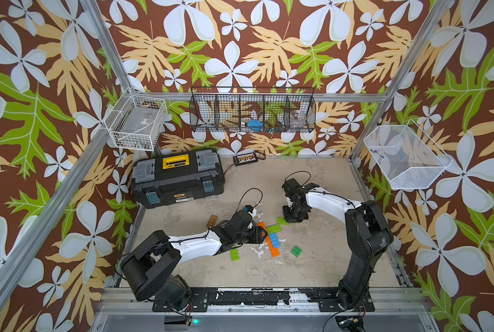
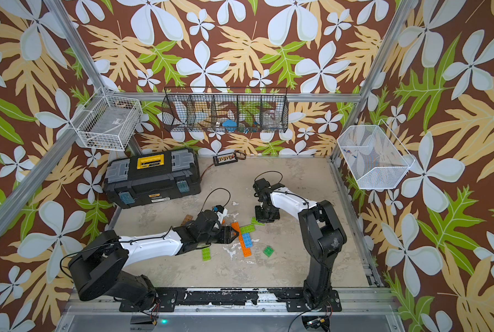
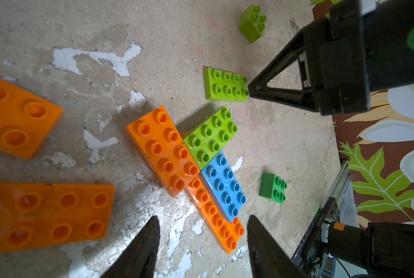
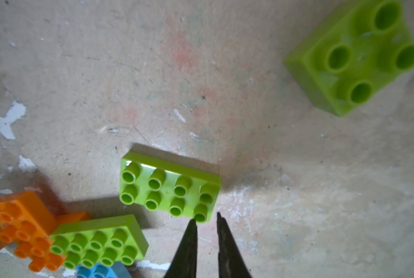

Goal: Assemble a small pinwheel with lego
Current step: Pick up the lego brick from the center of the board.

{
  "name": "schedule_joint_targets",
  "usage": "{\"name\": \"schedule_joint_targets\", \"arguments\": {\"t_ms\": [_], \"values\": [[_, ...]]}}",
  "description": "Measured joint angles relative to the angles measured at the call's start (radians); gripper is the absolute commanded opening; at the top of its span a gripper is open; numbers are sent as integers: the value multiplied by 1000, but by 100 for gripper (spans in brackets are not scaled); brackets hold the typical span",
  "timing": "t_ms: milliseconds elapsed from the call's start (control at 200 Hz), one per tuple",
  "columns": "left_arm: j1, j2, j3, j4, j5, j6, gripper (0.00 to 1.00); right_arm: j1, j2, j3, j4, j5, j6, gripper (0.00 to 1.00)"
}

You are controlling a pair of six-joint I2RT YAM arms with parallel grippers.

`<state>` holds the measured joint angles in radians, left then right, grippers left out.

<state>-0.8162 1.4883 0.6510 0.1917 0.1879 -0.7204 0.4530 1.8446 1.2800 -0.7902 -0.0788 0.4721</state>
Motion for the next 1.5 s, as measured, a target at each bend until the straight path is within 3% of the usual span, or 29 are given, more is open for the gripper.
{"name": "schedule_joint_targets", "arguments": {"t_ms": [746,1501], "values": [[0,-4,-11,0,0,0,60,0,56,5,12,1,18,17],[0,-10,-13,0,0,0,59,1,49,3,-11,112,26,10]]}}
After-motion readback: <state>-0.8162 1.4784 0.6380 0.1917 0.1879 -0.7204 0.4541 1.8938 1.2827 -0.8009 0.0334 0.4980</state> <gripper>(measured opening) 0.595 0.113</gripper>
